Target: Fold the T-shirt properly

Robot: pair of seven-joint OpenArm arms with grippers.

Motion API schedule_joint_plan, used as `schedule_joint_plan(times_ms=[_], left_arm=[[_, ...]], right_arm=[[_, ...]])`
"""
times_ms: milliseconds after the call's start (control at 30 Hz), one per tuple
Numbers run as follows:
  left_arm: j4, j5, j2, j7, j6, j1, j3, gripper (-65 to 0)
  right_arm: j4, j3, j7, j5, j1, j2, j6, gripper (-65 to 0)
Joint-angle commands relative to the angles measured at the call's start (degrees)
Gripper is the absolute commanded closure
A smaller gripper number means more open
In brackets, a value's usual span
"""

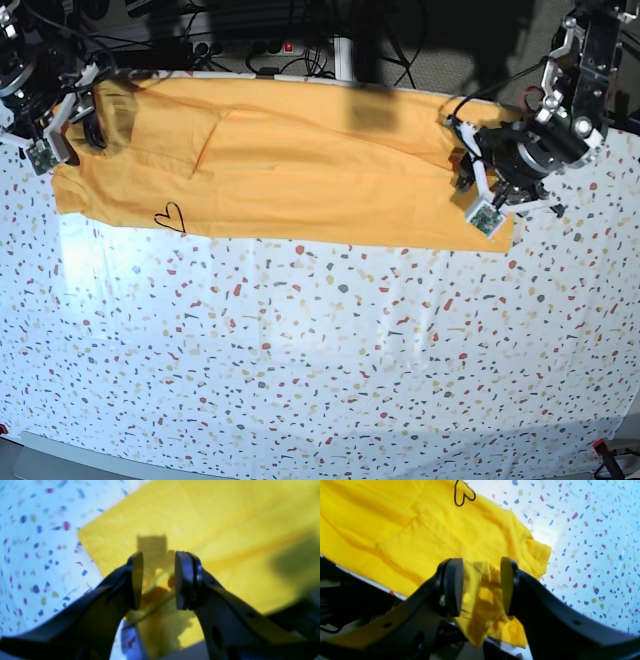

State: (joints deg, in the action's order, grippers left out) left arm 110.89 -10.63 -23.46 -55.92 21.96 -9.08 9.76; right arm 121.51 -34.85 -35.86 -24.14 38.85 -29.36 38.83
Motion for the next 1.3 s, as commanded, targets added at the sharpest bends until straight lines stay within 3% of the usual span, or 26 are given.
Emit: schedule_joint_plan(times_ms=[0,100,433,1033,1133,1233,1267], left_arm=[[0.87,1.36,-0.37,0.57,0.63,0.24,-0.33,-20.7],[0.28,4.79,-0.37,0.63,0.81,0.22,-0.33,-20.7],[0.17,4.63,-0.37,-0.50,0.79,-2.38,-0.33,-20.7],[-2.27,4.87,-0.35,5.44,0.79,-2.62,-0.33,-20.6],[-2.54,5.97,-0.35,5.46,0.76,-2.62,-0.33,-15.6],[-2.54,6.12,-0.35,5.42,0.74,-2.49,-0.33,-0.8],[-2.54,6.12,-0.35,5.42,0.63,-2.47,-0.33,0.0]], right_arm=[[0.87,-0.66,1.09,-0.35,0.04,-0.79,-0.92,-24.8],[0.87,-0.66,1.07,-0.35,0.04,-0.76,-0.92,-24.8],[0.87,-0.66,0.94,-0.37,0.04,-0.76,-0.92,-24.8],[0.87,-0.66,0.85,-0.37,0.04,-0.76,-0.92,-24.8],[0.87,-0.66,0.85,-0.37,0.04,-0.74,-0.92,-24.8],[0.87,-0.66,0.87,-0.37,0.04,-0.76,-0.92,-24.8],[0.87,-0.66,0.85,-0.37,0.04,-0.76,-0.92,-24.8]])
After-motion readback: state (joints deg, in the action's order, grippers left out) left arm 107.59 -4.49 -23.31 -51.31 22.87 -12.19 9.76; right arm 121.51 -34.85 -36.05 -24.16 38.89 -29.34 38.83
